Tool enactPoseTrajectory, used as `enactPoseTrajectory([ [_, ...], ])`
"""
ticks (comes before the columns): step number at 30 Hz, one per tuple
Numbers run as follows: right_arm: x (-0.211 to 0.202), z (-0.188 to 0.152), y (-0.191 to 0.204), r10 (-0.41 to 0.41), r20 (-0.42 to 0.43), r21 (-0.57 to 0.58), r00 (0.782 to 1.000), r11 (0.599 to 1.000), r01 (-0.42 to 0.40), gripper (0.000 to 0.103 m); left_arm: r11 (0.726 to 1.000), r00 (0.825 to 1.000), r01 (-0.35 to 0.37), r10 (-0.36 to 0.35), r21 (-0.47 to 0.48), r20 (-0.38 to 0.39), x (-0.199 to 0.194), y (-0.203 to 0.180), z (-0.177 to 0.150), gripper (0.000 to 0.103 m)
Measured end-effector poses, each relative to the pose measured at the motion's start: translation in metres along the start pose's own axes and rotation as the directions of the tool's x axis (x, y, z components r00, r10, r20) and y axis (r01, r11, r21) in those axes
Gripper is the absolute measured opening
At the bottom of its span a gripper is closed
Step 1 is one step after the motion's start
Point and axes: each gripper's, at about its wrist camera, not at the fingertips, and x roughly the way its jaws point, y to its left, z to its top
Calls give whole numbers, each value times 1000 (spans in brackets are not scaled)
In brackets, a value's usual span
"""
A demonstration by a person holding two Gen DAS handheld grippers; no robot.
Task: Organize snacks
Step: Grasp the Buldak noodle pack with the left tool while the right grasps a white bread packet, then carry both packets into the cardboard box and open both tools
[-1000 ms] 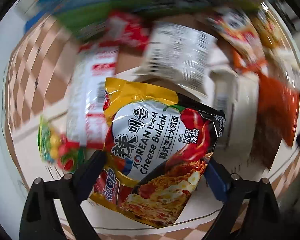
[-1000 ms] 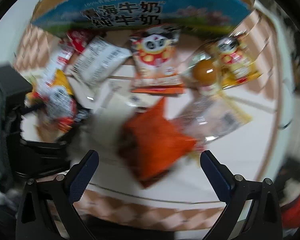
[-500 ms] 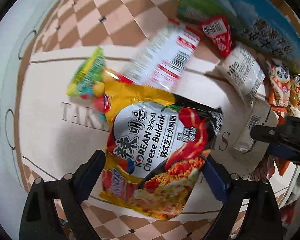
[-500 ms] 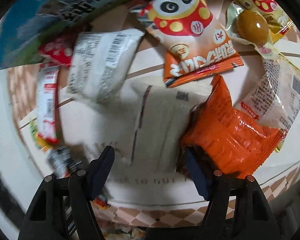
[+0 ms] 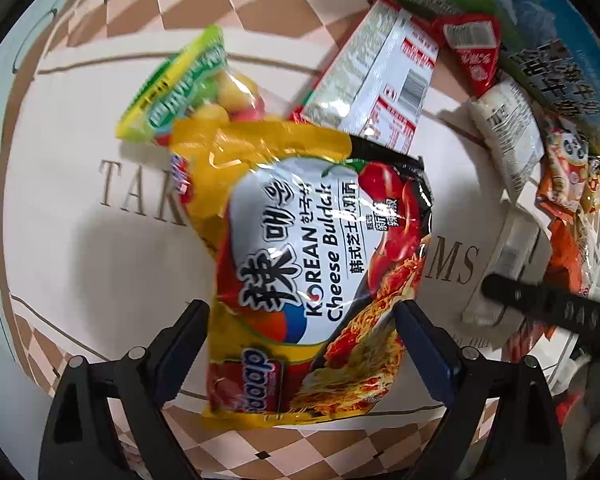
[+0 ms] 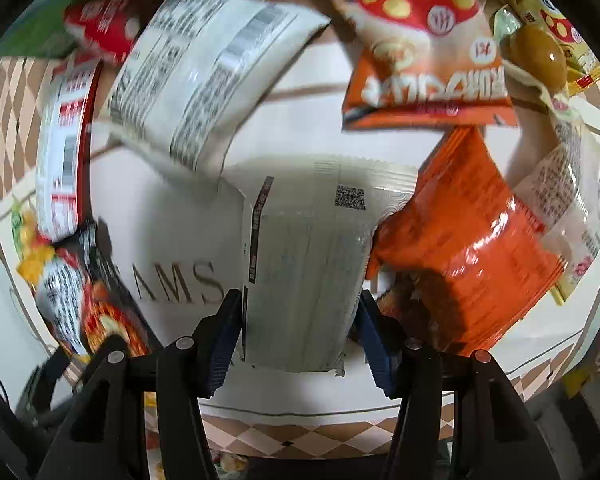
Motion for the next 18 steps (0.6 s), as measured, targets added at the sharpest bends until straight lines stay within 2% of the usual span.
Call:
enactPoseTrajectory([
  [5, 3, -19, 7, 14, -4, 14, 1000, 1000, -14, 61, 999, 999, -30, 30, 19, -20, 25, 10, 1, 96],
  [7, 7, -18, 6, 7, 0, 17, 1000, 1000, -7, 61, 999, 999, -33, 33, 15, -17, 19, 9, 2, 95],
  [10, 4, -22, 6, -13, 16, 11, 1000, 1000, 13, 60, 999, 999, -41, 41, 22, 10, -4, -14, 8, 91],
  [12, 3, -30, 14, -29, 36, -3, 999, 1000, 29, 59, 999, 999, -42, 41, 26, 31, -16, -13, 0, 86],
  [14, 5, -39, 28, -40, 56, -19, 998, 999, 41, 58, 999, 998, -47, 46, 23, 38, -21, -4, -12, 86],
  [18, -1, -51, 41, -41, 76, -65, 996, 997, 46, 56, 998, 997, -55, 54, 8, 51, -45, -15, -27, 86],
])
